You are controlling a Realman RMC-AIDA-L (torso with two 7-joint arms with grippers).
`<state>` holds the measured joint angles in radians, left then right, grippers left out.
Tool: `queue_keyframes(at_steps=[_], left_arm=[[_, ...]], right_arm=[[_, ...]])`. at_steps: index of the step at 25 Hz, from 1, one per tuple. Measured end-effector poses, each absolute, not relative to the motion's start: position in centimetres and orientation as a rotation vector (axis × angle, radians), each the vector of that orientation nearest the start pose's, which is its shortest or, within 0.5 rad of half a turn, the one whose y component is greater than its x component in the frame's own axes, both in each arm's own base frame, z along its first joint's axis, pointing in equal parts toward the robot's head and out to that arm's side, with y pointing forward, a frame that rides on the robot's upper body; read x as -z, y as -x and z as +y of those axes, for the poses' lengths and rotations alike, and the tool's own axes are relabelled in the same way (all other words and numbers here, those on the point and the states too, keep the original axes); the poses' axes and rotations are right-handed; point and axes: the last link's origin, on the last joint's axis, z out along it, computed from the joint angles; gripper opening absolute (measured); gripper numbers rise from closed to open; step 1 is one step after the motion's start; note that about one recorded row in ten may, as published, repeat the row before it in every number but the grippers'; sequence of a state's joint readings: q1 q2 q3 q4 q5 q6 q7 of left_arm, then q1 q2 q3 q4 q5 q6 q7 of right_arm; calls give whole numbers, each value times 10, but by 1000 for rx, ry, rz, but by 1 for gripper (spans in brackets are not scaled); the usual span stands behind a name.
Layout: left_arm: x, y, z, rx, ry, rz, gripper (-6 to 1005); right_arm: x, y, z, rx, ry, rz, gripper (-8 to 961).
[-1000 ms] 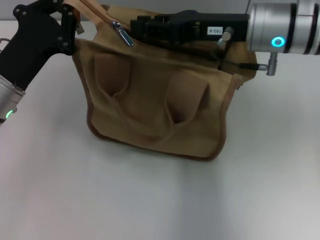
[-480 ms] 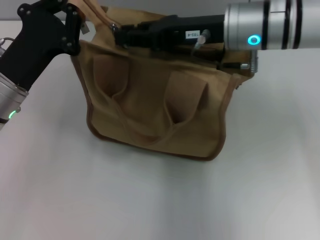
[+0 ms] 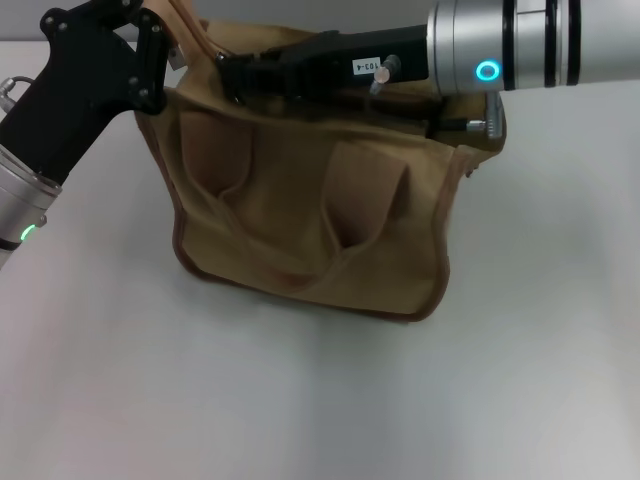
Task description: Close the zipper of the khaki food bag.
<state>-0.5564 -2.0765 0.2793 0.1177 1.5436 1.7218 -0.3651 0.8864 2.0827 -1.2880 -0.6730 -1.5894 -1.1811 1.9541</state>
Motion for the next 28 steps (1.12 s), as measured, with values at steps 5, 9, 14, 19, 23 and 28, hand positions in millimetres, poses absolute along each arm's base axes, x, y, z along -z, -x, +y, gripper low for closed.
queue_keyframes(at_steps=[5,9,14,19,23,28], left_arm=[[-14,247,323,1166,1881,30,80],[-14,246,323,1166,1881,32,80],[-13,246,323,1167,1883,32,81],[-12,245,322,1175,1892,40,82],[-12,243,320,1189,1898,51,83],[-11,242,320,1191,1899,52,84]], right_arm=[[61,-79,405,-749,2864,861,105],[62,-80,404,-733,2873,866,108],[62,-80,403,-727,2872,865,127],[62,-75,407,-726,2866,848,186],[64,-70,409,-719,2862,831,266],[67,-66,411,-699,2849,841,282]])
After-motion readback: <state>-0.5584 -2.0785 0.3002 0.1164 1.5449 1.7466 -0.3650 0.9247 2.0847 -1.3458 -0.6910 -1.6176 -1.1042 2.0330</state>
